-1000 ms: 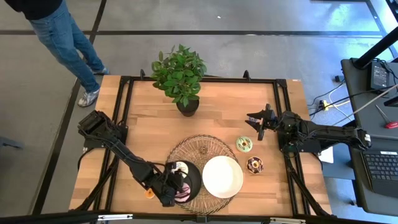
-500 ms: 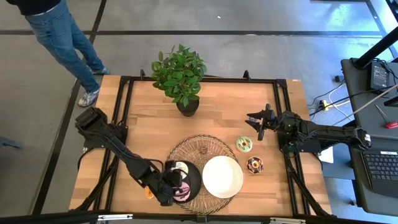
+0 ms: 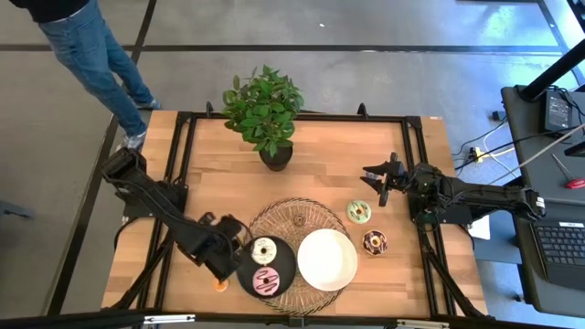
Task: Pick & Place donuts
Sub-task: Put the small black donut on the white plate
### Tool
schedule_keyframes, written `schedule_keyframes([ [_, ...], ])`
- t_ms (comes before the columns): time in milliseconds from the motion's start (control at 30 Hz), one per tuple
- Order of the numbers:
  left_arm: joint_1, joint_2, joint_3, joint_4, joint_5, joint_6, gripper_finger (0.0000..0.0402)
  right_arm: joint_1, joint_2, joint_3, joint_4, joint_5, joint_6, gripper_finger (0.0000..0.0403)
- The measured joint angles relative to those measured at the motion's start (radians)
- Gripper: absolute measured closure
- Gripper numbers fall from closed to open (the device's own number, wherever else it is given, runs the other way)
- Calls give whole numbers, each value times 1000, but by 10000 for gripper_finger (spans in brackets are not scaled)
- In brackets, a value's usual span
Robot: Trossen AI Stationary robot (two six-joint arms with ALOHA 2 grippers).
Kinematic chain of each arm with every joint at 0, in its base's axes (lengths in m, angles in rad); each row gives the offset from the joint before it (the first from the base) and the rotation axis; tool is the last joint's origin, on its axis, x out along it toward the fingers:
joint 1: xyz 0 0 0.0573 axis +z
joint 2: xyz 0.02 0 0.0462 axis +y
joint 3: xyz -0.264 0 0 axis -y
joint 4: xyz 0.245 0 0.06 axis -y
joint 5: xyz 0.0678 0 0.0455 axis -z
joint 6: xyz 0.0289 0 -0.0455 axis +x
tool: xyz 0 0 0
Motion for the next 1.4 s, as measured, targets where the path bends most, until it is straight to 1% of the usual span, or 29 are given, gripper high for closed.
schedule_keyframes([
  [167,-27,2,-80,1,68,-127,269,0,0,0,0,0,0,230],
  [367,-46,-2,-138,-9,206,-252,271,0,0,0,0,0,0,230],
  [467,-62,-2,-141,-3,213,-294,274,0,0,0,0,0,0,230],
  [600,-74,-2,-141,1,249,-346,278,0,0,0,0,0,0,230],
  [833,-83,3,-141,43,254,-369,280,0,0,0,0,0,0,230],
  [1033,-83,43,-141,43,298,-399,284,0,0,0,0,0,0,230],
  [1167,-83,72,-141,43,306,-400,284,0,0,0,0,0,0,230],
  [1300,-83,87,-141,52,291,-388,286,0,0,0,0,0,0,230],
  [1400,-83,88,-141,89,246,-349,283,0,0,0,0,0,0,230],
])
